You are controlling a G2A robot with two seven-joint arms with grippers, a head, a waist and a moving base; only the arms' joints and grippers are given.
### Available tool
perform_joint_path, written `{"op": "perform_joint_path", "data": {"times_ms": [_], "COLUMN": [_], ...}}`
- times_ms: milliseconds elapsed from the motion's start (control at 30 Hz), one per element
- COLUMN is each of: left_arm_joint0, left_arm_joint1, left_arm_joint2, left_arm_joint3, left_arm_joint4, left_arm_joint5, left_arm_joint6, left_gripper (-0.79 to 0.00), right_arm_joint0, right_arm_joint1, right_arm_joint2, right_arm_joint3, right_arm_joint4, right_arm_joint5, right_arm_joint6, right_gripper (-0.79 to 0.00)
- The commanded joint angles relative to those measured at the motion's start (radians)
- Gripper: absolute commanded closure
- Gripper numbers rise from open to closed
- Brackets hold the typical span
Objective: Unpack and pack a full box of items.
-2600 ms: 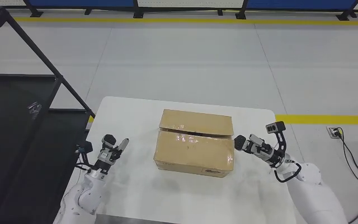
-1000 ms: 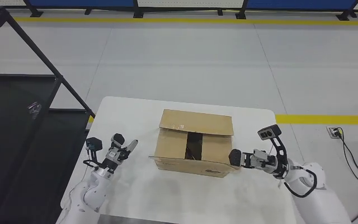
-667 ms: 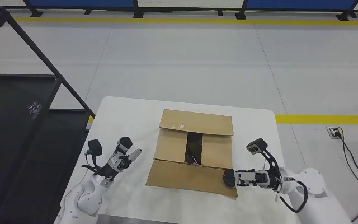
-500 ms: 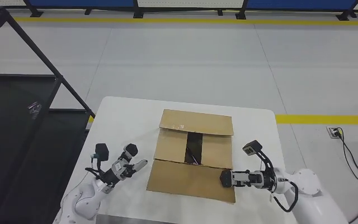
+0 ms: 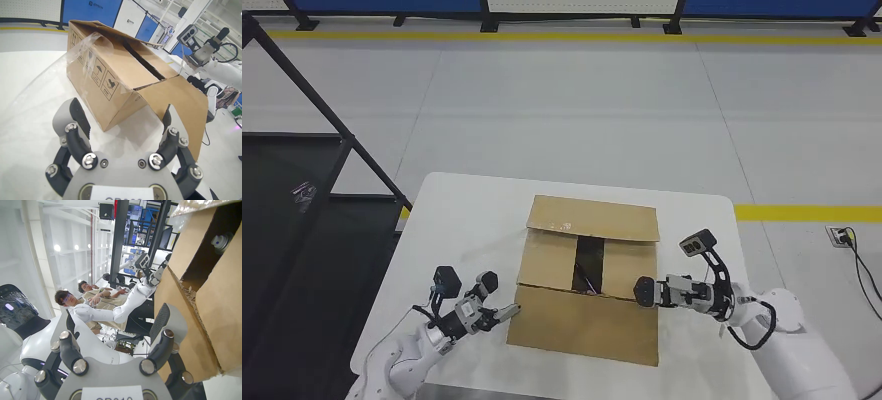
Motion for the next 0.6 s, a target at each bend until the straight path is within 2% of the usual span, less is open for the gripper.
{"op": "perform_joint_path", "data": {"times_ms": [0,233,333,567], "left_arm_joint0": [-0.005,-0.022,-0.027,-0.036], "left_arm_joint1": [-0.002,-0.005,-0.004,-0.004], "left_arm_joint2": [0.011,0.035,0.040,0.049], "left_arm_joint3": [0.010,0.040,0.047,0.060], "left_arm_joint4": [0.016,0.038,0.038,0.029], "left_arm_joint5": [0.017,0.042,0.043,0.048], "left_arm_joint6": [0.023,0.076,0.087,0.100], "left_gripper": [-0.785,-0.785,-0.785,-0.785], "right_arm_joint0": [0.017,0.075,0.087,0.129], "right_arm_joint1": [-0.005,-0.023,-0.031,-0.051], "right_arm_joint2": [-0.004,-0.049,-0.056,-0.085], "right_arm_joint3": [0.048,0.129,0.137,0.150], "right_arm_joint4": [0.002,-0.065,-0.046,-0.144], "right_arm_joint5": [-0.013,0.041,0.048,0.016], "right_arm_joint6": [-0.014,-0.123,-0.154,-0.360], "right_gripper": [-0.785,-0.785,-0.785,-0.785]}}
